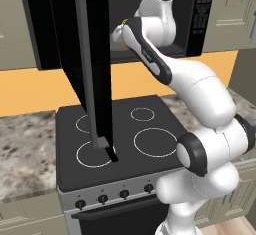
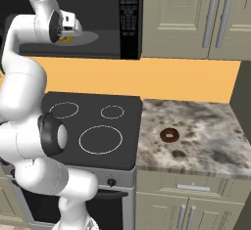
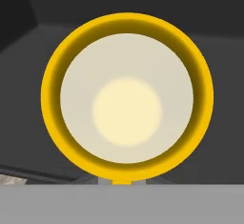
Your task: Pick the mug from the counter and place it inside the microwave. Then close the microwave.
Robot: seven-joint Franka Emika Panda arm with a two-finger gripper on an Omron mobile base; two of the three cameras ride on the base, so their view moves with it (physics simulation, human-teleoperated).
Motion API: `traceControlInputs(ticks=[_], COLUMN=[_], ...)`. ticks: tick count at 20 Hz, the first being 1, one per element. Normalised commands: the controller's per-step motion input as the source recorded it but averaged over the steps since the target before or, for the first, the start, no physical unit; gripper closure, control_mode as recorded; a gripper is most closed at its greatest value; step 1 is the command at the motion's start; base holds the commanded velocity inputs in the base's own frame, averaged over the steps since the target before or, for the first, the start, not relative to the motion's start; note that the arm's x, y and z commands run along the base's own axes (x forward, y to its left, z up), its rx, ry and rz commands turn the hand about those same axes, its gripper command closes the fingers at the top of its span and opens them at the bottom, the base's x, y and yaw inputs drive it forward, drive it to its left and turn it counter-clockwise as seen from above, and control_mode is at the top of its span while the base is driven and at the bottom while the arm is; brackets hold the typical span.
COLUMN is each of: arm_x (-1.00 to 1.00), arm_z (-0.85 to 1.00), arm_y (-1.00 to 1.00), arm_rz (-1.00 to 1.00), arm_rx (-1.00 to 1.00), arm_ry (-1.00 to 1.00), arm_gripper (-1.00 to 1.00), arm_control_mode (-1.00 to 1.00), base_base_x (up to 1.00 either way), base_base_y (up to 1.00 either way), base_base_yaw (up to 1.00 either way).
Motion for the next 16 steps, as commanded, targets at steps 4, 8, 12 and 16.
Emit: traceControlInputs(ticks=[4, 8, 12, 16], arm_x=[0.18, 0.31, 0.42, 0.46], arm_z=[-0.24, -0.09, 0.0, 0.0], arm_y=[0.0, 0.0, 0.03, 0.05], arm_rz=[0.0, 0.0, 0.0, 0.0], arm_rx=[0.0, 0.0, 0.0, 0.0], arm_ry=[0.0, 0.0, 0.0, 0.0], arm_gripper=[1.0, 1.0, 1.0, 1.0], arm_control_mode=[-1.0, -1.0, -1.0, -1.0], base_base_x=[0.0, 0.0, 0.0, 0.0], base_base_y=[0.0, 0.0, 0.0, 0.0], base_base_yaw=[0.0, 0.0, 0.0, 0.0])
